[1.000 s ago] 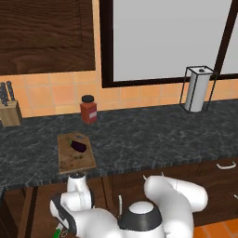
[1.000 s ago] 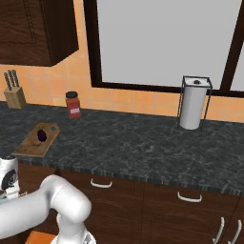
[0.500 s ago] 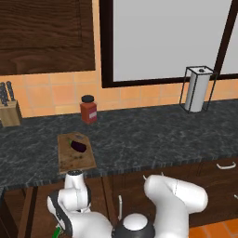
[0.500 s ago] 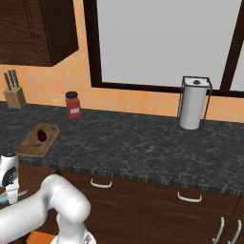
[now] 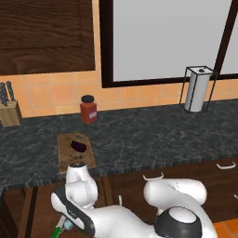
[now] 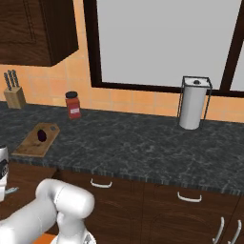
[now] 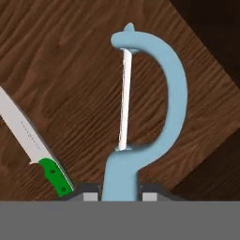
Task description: Place the appropriate cutting tool for cutting the eggplant skin on the cutting board.
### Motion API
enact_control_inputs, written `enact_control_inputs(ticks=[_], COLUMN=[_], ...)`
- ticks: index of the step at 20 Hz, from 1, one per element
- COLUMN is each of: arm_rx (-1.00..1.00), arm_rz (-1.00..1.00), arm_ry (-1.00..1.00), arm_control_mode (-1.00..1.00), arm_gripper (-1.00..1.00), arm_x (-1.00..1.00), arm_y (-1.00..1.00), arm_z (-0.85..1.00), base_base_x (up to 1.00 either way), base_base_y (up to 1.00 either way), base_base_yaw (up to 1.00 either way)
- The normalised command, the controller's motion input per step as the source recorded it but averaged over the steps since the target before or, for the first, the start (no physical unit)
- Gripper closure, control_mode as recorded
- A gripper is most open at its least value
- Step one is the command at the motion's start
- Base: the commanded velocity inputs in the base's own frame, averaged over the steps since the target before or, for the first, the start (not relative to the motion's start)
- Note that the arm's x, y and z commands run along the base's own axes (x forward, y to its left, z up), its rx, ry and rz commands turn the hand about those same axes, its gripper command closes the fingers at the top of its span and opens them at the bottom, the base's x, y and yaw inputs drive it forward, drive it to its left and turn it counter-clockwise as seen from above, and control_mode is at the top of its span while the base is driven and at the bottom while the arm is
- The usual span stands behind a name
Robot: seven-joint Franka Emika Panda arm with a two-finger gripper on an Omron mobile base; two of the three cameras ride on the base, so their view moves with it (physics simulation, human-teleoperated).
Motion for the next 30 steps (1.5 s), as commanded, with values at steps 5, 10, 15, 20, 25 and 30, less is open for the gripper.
enact_control_inputs(ticks=[5, 10, 15, 20, 25, 30], arm_rx=[-0.02, -0.1, -0.11, -0.07, -0.02, 0.0], arm_rz=[-0.04, 0.0, 0.0, 0.0, 0.0, 0.0], arm_ry=[-0.13, -0.17, -0.1, -0.02, 0.0, 0.02], arm_control_mode=[-1.0, -1.0, -1.0, -1.0, -1.0, -1.0], arm_gripper=[1.0, 1.0, 1.0, 1.0, 1.0, 1.0], arm_x=[-0.51, 0.09, 0.45, 0.85, 1.0, 1.0], arm_y=[-0.17, -0.01, 0.0, 0.01, 0.09, 0.23], arm_z=[1.0, 1.0, 1.0, 0.74, 0.2, -0.06], base_base_x=[0.0, 0.0, 0.0, 0.0, 0.0, 0.0], base_base_y=[0.0, 0.0, 0.0, 0.0, 0.0, 0.0], base_base_yaw=[0.0, 0.0, 0.0, 0.0, 0.0, 0.0])
